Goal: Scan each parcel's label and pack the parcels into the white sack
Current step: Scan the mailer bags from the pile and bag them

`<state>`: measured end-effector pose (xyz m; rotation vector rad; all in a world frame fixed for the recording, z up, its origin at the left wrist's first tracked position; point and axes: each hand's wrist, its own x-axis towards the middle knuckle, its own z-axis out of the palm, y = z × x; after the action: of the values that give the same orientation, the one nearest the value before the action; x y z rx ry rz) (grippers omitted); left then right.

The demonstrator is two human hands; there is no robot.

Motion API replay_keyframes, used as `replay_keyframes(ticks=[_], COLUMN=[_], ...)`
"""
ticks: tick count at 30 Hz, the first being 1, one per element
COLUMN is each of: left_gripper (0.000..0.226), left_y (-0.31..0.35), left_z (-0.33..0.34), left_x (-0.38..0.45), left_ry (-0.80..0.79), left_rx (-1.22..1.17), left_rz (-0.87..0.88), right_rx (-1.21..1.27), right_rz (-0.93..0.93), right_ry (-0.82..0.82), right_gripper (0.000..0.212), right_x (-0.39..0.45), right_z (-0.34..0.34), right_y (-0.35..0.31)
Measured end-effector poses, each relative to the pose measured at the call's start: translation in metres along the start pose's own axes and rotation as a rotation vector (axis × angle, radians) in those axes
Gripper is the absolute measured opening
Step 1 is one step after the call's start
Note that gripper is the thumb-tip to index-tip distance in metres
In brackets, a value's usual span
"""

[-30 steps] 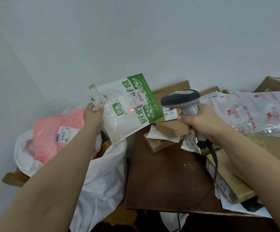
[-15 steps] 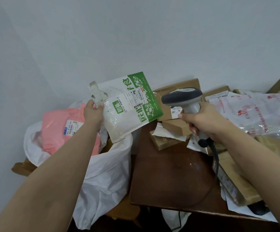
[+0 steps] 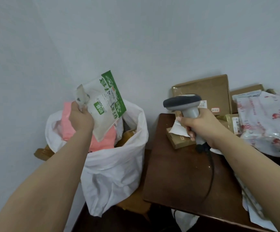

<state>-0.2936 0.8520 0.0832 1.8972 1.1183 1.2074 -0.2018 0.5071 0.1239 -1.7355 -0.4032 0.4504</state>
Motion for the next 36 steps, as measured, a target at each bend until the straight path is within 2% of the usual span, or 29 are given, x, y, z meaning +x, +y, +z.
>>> replay_keyframes(ticks=[4,7,9,12,15,17,18,21,23,30,36], left_gripper=[0.024,0.035,0.050,0.057,0.072,0.080,0.081,0.075,0.066,0.051,0.064], left_y=[-0.030,-0.053,-0.064,-0.064,-0.052,-0.043,-0.036,-0.007,0.018,0.110,0.178], left_z=[0.034,0.057,0.066,0.071,0.073,0.077,0.080,0.098,0.116,0.187,0.220], left_x=[-0.026,-0.044,-0.048,-0.044,-0.034,-0.032,-0.035,-0.060,-0.090,-0.245,-0.359], left_ry=[-0.159,-0.389,-0.444,-0.408,-0.193,-0.073,-0.066,-0.177,-0.265,-0.721,-1.211], left_rx=[0.095,0.247,0.262,0.329,0.368,0.450,0.494,0.527,0.465,0.016,-0.299], left_rz=[-0.095,-0.269,-0.374,-0.445,-0.455,-0.336,-0.240,0.064,0.225,0.683,0.890], right_rx=[-0.022,-0.034,-0.047,-0.049,-0.028,-0.002,0.014,0.049,0.077,0.154,0.178], right_rz=[0.067,0.118,0.145,0.184,0.189,0.176,0.173,0.190,0.210,0.228,0.245], right_ry=[0.014,0.023,0.023,0.034,0.057,0.063,0.066,0.088,0.105,0.359,0.639], right_gripper=[0.023,0.020,0.019,0.023,0.022,0.019,0.019,0.020,0.021,0.018,0.019], right_x=[0.004,0.004,0.002,-0.003,-0.007,-0.009,-0.010,-0.014,-0.019,-0.053,-0.103], right_z=[-0.004,-0.013,-0.021,-0.035,-0.051,-0.060,-0.064,-0.075,-0.083,-0.147,-0.233], right_y=[0.016,0.032,0.042,0.052,0.058,0.059,0.060,0.061,0.064,0.074,0.081])
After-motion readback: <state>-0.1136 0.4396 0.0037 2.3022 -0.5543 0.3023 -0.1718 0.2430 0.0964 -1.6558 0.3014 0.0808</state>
